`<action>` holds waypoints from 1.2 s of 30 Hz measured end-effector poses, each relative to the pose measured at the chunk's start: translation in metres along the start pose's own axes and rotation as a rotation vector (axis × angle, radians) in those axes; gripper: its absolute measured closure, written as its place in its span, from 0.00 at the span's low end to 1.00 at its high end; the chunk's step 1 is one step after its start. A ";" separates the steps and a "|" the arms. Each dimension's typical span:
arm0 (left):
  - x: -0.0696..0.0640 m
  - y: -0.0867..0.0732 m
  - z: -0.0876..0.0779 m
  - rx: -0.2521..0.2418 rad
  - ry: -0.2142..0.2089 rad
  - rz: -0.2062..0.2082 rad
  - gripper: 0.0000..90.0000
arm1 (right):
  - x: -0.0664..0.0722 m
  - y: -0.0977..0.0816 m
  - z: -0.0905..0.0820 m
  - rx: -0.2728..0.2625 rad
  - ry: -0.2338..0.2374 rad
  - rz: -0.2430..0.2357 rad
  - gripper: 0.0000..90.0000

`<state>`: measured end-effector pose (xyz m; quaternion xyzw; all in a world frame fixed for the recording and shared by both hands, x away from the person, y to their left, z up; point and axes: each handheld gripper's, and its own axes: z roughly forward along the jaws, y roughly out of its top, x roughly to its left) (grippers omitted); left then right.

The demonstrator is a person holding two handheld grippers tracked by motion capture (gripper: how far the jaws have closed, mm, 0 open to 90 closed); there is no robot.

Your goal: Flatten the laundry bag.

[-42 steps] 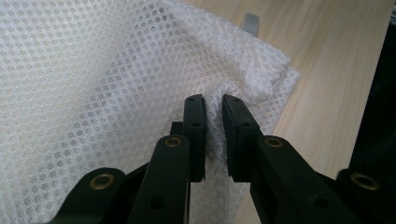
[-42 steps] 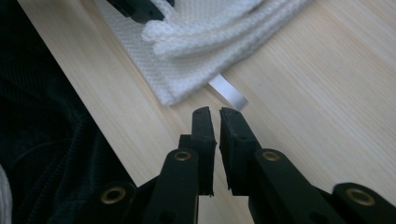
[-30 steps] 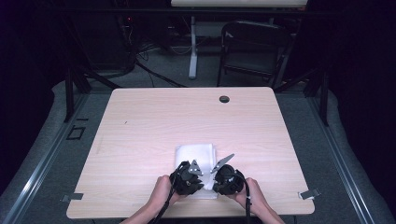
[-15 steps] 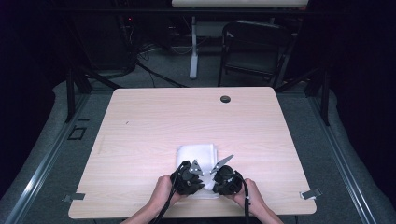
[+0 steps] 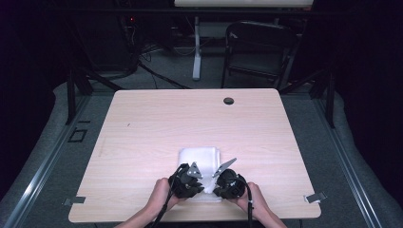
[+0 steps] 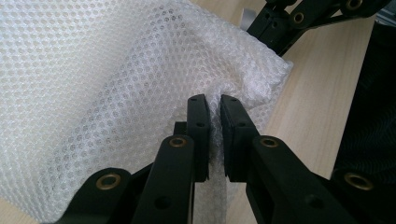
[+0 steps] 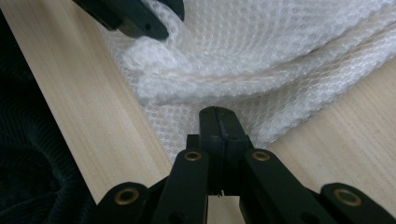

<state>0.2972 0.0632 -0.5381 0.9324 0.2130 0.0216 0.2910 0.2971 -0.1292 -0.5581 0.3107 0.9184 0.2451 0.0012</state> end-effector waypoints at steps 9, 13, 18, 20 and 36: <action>-0.001 -0.003 -0.023 -0.065 0.038 -0.012 0.93 | 0.000 -0.001 0.000 0.001 0.006 0.008 1.00; -0.002 -0.005 -0.030 -0.079 0.058 -0.017 0.93 | -0.002 -0.001 0.000 -0.009 0.007 0.004 1.00; -0.001 -0.008 -0.038 -0.100 0.076 -0.028 0.93 | -0.001 -0.001 0.000 -0.006 0.000 0.002 1.00; 0.000 -0.010 -0.042 -0.104 0.083 -0.036 0.93 | -0.001 -0.001 0.000 -0.006 0.000 0.003 1.00; 0.013 -0.027 -0.070 -0.199 0.190 -0.124 0.94 | 0.003 0.002 0.000 0.019 -0.024 0.007 1.00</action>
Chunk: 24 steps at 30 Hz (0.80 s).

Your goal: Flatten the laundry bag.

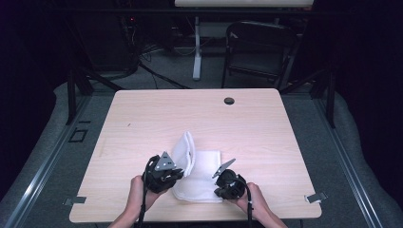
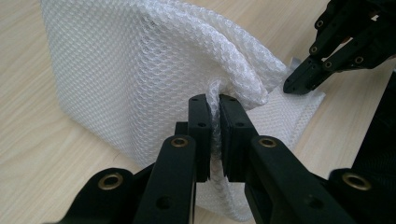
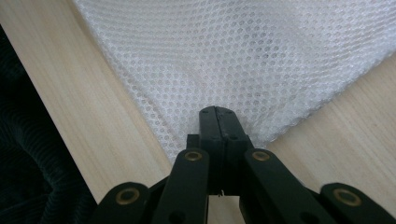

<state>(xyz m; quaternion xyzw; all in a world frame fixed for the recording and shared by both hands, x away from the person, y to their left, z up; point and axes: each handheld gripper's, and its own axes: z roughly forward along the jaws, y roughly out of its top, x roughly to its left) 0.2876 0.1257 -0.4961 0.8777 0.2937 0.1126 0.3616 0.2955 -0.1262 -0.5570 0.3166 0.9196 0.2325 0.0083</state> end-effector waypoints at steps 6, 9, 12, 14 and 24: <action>-0.001 -0.003 -0.004 0.000 0.004 -0.002 0.93 | -0.002 -0.001 -0.002 0.017 -0.006 0.003 1.00; -0.001 -0.004 -0.005 -0.006 0.010 -0.008 0.94 | -0.003 -0.001 -0.002 0.019 -0.004 0.005 1.00; 0.000 -0.005 -0.008 -0.007 0.011 -0.012 0.94 | -0.004 -0.001 -0.003 0.026 -0.008 0.012 1.00; 0.000 -0.007 -0.008 -0.006 0.014 -0.011 0.93 | -0.004 -0.001 -0.003 0.027 -0.008 0.010 1.00; 0.003 -0.009 -0.012 -0.009 0.015 -0.023 0.93 | -0.005 -0.002 -0.004 0.039 -0.020 0.011 1.00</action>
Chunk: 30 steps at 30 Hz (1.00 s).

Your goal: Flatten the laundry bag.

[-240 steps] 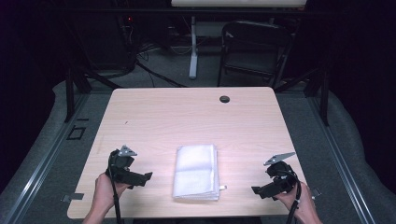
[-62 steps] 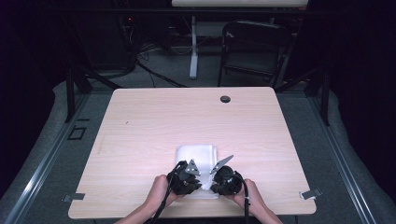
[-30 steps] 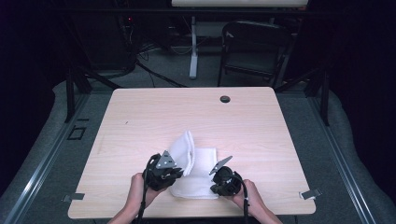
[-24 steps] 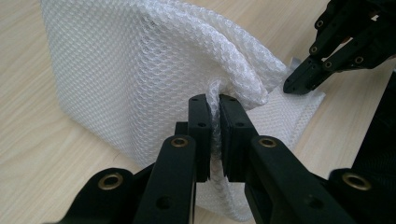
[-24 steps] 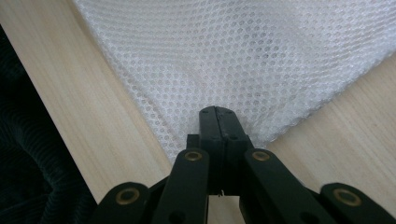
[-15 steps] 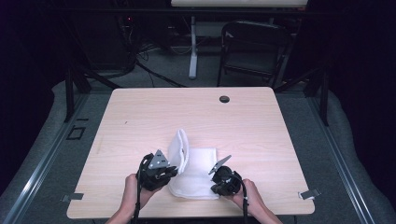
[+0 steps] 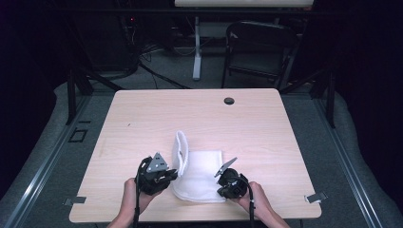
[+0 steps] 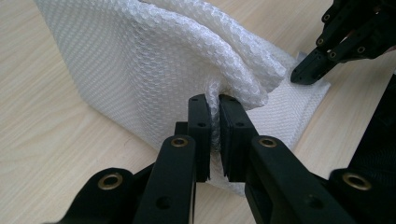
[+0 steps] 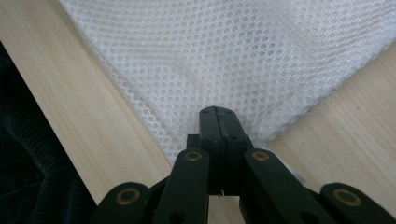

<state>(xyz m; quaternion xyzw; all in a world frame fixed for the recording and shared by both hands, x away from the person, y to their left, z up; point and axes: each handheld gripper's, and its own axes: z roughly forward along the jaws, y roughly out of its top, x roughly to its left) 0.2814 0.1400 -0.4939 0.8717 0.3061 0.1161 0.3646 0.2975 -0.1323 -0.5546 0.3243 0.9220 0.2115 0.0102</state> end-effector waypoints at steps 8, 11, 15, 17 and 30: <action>0.002 -0.004 -0.001 0.012 0.002 -0.011 0.93 | -0.002 -0.002 -0.001 0.007 -0.007 0.000 1.00; 0.004 -0.006 -0.003 0.016 0.001 -0.024 0.93 | -0.003 -0.002 -0.002 0.010 -0.010 0.002 1.00; 0.005 -0.009 -0.003 0.037 -0.007 -0.034 0.93 | -0.003 -0.003 -0.003 0.012 -0.013 0.009 1.00; 0.006 -0.009 -0.003 0.044 -0.012 -0.037 0.93 | -0.003 -0.003 -0.003 0.019 -0.022 0.008 1.00; 0.013 -0.014 0.002 0.081 -0.017 -0.061 0.93 | -0.006 -0.006 -0.005 0.017 -0.042 0.019 1.00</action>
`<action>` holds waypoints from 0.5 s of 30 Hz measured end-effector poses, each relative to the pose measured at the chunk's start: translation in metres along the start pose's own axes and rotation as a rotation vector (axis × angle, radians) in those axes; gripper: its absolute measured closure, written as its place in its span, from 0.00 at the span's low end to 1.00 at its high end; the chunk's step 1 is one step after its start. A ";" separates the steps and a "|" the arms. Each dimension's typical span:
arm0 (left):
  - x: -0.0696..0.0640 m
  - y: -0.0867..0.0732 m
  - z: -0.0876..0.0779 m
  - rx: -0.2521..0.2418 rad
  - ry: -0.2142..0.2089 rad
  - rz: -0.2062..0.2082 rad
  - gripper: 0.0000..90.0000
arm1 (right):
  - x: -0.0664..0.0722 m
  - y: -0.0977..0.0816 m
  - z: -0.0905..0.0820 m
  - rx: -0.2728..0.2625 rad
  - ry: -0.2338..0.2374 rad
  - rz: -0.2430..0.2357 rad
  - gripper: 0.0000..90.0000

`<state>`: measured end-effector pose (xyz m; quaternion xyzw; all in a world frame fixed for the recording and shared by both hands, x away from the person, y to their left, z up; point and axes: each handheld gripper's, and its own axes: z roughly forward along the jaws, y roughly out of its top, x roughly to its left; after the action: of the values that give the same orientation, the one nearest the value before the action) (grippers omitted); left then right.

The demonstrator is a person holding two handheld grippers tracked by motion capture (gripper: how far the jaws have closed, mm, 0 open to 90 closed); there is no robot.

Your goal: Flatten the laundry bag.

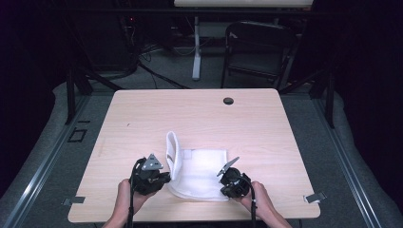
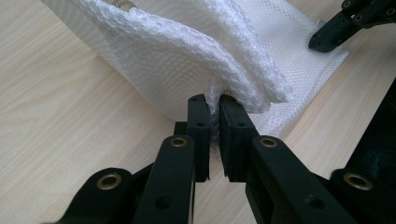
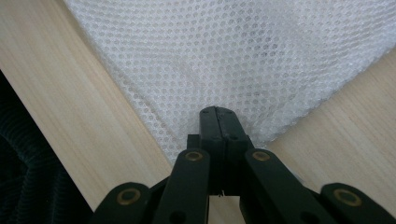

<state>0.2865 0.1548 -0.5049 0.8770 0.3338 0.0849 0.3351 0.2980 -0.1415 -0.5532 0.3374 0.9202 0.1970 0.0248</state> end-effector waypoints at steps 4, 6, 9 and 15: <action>0.003 -0.002 0.004 0.017 -0.005 -0.014 0.93 | -0.002 0.000 -0.001 0.013 -0.003 -0.006 1.00; 0.004 -0.002 0.005 0.030 -0.008 -0.012 0.93 | -0.003 -0.001 -0.002 0.012 -0.007 -0.001 1.00; 0.004 -0.004 0.007 0.038 -0.012 -0.022 0.93 | -0.005 -0.002 -0.002 0.018 -0.006 -0.002 1.00; 0.003 -0.005 0.013 0.057 -0.013 -0.019 0.93 | -0.008 -0.003 -0.003 0.015 -0.008 0.008 1.00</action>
<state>0.2911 0.1533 -0.5181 0.8834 0.3423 0.0663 0.3130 0.3016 -0.1501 -0.5521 0.3420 0.9202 0.1887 0.0250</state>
